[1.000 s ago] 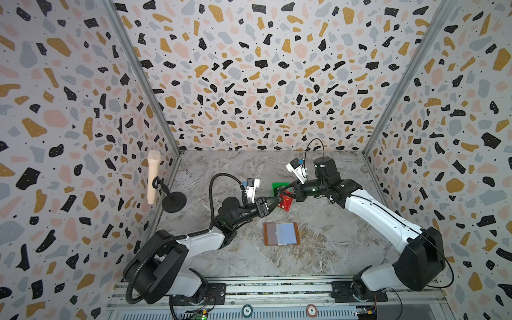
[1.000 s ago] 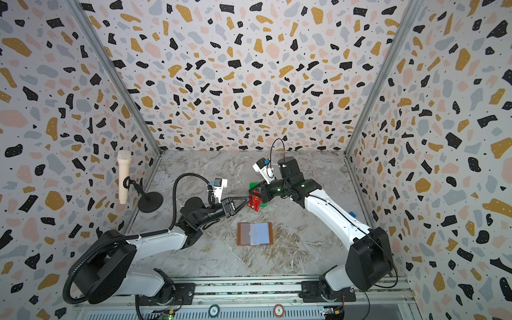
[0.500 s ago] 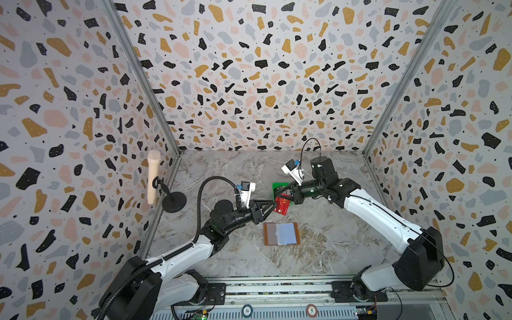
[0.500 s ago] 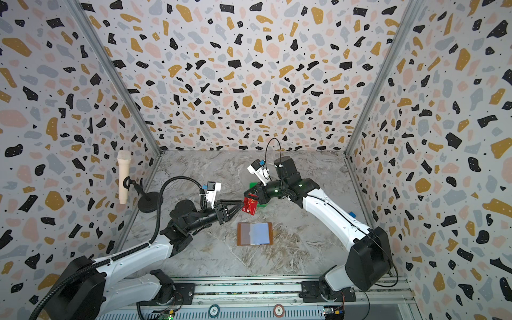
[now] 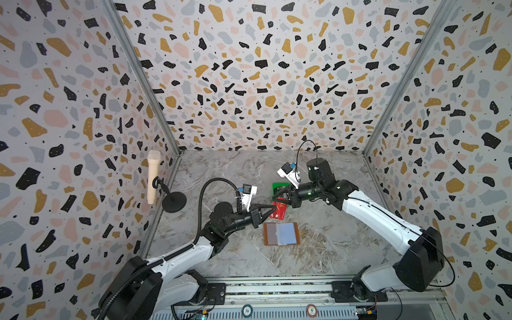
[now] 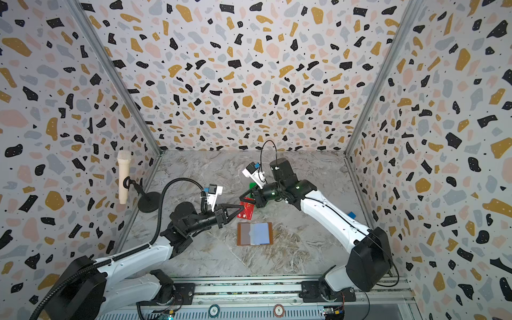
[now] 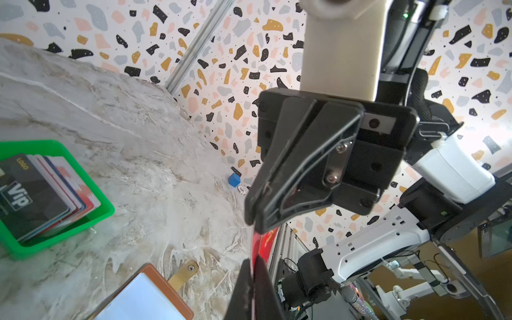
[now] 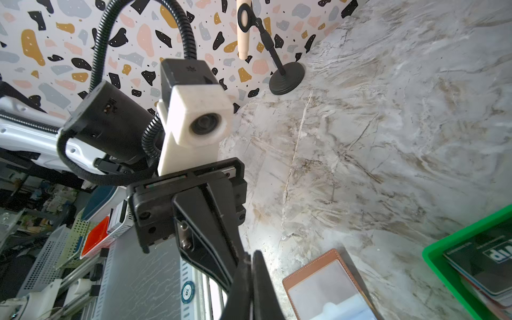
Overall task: Insert credit cards into a card holder
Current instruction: Pick up the credit card from the storage box.
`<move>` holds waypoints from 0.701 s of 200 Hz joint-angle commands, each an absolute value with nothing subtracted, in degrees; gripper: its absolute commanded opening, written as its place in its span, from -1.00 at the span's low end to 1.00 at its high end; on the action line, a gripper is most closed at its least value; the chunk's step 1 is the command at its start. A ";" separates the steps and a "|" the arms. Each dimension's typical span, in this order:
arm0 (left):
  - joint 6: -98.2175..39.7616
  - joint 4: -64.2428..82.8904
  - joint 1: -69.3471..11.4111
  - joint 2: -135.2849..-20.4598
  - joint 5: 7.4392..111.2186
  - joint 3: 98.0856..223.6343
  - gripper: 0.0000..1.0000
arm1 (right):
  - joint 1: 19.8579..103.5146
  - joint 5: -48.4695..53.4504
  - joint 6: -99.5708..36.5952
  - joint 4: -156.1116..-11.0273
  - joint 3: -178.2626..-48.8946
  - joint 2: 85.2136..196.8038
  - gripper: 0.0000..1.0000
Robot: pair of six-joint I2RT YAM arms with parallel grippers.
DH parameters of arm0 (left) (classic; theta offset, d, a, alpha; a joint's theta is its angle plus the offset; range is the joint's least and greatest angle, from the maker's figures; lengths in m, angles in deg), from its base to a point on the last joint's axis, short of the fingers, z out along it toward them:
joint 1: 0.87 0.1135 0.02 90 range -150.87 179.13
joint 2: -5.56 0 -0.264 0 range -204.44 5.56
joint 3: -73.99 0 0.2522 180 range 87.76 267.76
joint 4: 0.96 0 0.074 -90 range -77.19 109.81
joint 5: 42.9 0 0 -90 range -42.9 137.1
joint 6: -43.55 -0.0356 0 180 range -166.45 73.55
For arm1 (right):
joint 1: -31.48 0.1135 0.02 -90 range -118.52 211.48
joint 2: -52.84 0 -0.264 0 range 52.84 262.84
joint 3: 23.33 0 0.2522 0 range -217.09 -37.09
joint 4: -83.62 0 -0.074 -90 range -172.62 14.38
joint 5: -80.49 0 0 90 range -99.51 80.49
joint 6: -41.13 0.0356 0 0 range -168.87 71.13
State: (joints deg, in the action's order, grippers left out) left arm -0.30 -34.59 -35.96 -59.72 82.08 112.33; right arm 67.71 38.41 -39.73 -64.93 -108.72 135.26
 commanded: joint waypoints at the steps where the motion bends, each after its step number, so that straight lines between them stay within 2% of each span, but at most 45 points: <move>1: 2.05 -39.71 -36.25 -59.38 81.23 110.82 -1.00 | 68.18 37.74 -38.14 -69.24 -108.24 132.04 -0.65; 24: 3.19 -40.46 -36.22 -58.33 78.82 109.71 -1.00 | 66.39 35.15 -34.90 -73.40 -104.27 128.24 -0.28; 50: 3.84 -41.67 -36.20 -56.15 75.11 107.45 -1.00 | 63.99 32.32 -30.94 -80.39 -96.79 121.94 -0.16; 84: 8.75 -45.98 -36.20 -54.06 71.19 103.76 -1.00 | 62.74 31.77 -23.84 -94.93 -83.87 115.13 -0.09; 106: 11.12 -50.54 -36.20 -54.24 70.37 101.59 -1.00 | 62.70 35.01 -17.27 -107.25 -76.50 114.32 -0.05; 140: 13.45 -54.95 -36.20 -55.59 70.90 100.33 -1.00 | 64.39 40.59 -14.59 -115.26 -74.18 117.18 -0.05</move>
State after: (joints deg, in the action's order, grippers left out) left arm 10.87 -46.35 -36.24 -55.17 71.46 100.90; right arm 62.99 36.03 -18.66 -104.09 -73.58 116.31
